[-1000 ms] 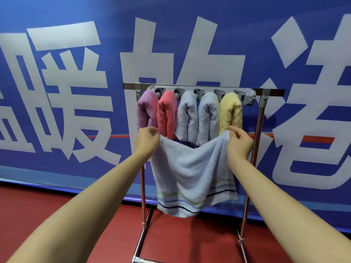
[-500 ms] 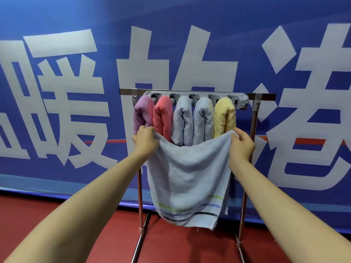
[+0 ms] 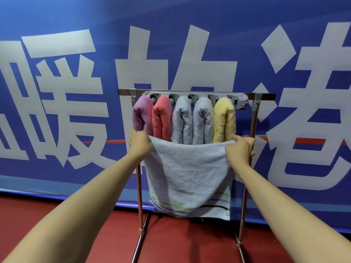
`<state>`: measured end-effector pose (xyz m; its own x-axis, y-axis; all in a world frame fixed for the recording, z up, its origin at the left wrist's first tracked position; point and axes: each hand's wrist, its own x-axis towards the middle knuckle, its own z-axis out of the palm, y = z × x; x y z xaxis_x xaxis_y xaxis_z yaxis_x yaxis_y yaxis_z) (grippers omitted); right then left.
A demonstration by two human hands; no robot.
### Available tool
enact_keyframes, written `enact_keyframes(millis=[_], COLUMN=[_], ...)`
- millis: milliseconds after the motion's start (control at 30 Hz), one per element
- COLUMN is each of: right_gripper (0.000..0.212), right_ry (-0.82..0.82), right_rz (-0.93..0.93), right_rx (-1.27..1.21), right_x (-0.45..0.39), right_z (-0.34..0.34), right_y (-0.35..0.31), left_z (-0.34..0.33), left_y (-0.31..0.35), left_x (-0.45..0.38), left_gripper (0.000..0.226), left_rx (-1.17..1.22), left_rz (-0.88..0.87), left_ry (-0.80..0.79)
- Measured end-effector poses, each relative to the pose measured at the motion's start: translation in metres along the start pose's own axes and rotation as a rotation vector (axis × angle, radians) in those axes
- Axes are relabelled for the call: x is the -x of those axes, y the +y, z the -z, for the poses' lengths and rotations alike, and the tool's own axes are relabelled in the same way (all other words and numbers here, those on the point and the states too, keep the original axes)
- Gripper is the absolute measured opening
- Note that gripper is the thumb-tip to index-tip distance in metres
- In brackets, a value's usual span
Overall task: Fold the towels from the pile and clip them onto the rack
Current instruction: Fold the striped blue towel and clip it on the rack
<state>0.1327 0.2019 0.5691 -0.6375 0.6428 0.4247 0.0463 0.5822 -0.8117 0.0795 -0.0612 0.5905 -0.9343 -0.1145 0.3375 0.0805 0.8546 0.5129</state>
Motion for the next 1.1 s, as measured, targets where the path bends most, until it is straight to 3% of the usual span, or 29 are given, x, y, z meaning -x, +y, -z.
enact_keyframes(millis=[133,233,433,567,867,1100], right_gripper=[0.030,0.022,0.018,0.026,0.018,0.014], right_ry=[-0.092,-0.046,0.117,0.073,0.014,0.021], right_rz=[0.118,0.201,0.382,0.398,0.497,0.476], right_rx=[0.333,0.481,0.524,0.516,0.812,0.702], right_x=[-0.004,-0.008,-0.014,-0.020,-0.024,-0.022], right_z=[0.001,0.003,0.010,0.016,0.033,0.038], right_y=[0.004,0.002,-0.004,-0.013,-0.030,-0.033], left_z=[-0.001,-0.002,0.007,0.016,0.022,0.031], left_y=[-0.004,-0.008,-0.005,0.000,0.007,0.009], left_x=[-0.003,-0.004,-0.011,-0.015,-0.012,-0.008], left_gripper=[0.020,0.020,0.022,0.027,0.022,0.020], left_rx=[-0.114,-0.162,-0.341,-0.298,-0.345,-0.329], left_rz=[0.032,0.006,-0.156,-0.214,-0.262,-0.299], left_ry=[-0.046,0.006,0.176,0.188,0.204,0.230])
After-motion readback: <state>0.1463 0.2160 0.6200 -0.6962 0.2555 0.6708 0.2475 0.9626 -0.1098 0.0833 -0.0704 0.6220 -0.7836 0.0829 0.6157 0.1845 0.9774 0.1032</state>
